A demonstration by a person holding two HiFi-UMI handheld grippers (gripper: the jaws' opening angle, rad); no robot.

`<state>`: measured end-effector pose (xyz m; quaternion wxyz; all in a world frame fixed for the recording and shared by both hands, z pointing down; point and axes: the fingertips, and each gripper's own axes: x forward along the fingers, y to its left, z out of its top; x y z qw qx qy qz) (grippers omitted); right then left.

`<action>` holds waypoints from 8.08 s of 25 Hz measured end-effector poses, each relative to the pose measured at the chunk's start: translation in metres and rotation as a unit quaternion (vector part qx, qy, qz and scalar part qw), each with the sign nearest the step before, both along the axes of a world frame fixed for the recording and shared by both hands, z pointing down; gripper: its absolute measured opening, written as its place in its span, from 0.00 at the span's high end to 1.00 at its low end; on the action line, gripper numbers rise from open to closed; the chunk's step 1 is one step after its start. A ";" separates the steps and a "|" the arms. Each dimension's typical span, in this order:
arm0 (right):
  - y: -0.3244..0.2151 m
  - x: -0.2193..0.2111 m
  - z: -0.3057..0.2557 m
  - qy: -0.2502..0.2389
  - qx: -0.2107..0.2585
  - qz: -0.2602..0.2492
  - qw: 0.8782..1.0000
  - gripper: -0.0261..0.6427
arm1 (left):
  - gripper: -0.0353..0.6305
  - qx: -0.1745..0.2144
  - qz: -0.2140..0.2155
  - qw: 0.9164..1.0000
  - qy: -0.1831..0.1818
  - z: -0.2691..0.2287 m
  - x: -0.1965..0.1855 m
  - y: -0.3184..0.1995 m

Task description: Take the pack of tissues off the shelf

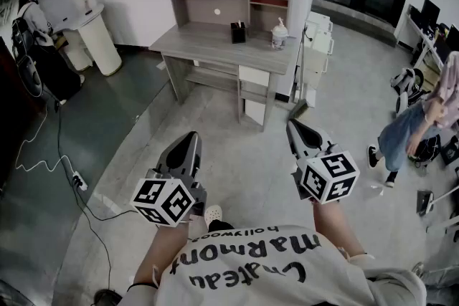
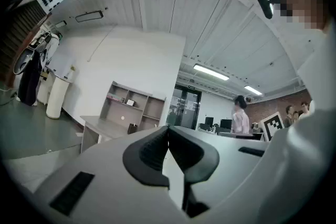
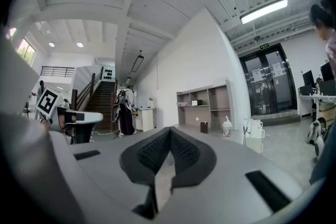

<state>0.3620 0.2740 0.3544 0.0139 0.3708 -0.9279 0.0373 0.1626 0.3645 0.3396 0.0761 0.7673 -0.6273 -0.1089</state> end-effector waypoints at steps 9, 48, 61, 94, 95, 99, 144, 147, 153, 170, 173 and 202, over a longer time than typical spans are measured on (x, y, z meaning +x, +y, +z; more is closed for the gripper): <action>-0.031 -0.025 0.006 0.008 -0.014 0.007 1.000 0.95 | 0.92 -0.005 0.010 1.000 0.011 0.005 -0.026 -0.033; -0.219 -0.287 0.043 0.040 -0.080 0.013 0.996 0.95 | 0.92 -0.048 0.073 0.995 0.050 0.038 -0.261 -0.234; -0.352 -0.312 0.016 0.026 -0.069 -0.007 0.997 0.95 | 0.92 -0.028 0.066 0.996 0.055 0.011 -0.278 -0.358; -0.555 -0.322 0.031 0.014 -0.092 -0.014 0.996 0.95 | 0.92 -0.024 0.073 0.996 0.041 0.014 -0.290 -0.551; -0.561 -0.327 0.033 0.020 -0.094 -0.013 0.995 0.95 | 0.92 -0.025 0.074 0.996 0.044 0.016 -0.295 -0.560; -0.595 -0.353 0.030 0.037 -0.091 -0.008 0.995 0.95 | 0.92 -0.026 0.082 0.994 0.061 0.016 -0.322 -0.603; -0.834 -0.515 -0.079 0.319 0.116 0.028 0.940 0.53 | 0.92 -0.014 0.128 0.989 0.068 -0.010 -0.507 -0.812; -0.842 -0.517 -0.069 0.383 0.141 0.042 0.912 0.42 | 0.92 -0.018 0.126 0.989 0.073 -0.004 -0.511 -0.811; -0.864 -0.517 -0.055 0.480 0.183 0.086 0.854 0.34 | 0.92 -0.027 0.121 0.989 0.084 0.004 -0.520 -0.808; -0.891 -0.509 -0.039 0.553 0.237 0.149 0.785 0.33 | 0.92 -0.028 0.119 0.989 0.086 0.013 -0.527 -0.799; -0.893 -0.508 -0.038 0.548 0.251 0.166 0.781 0.35 | 0.92 -0.033 0.112 0.989 0.086 0.015 -0.530 -0.795; -0.864 -0.484 -0.053 0.411 0.221 0.200 0.861 0.46 | 0.92 -0.014 0.093 0.991 0.092 0.004 -0.528 -0.761</action>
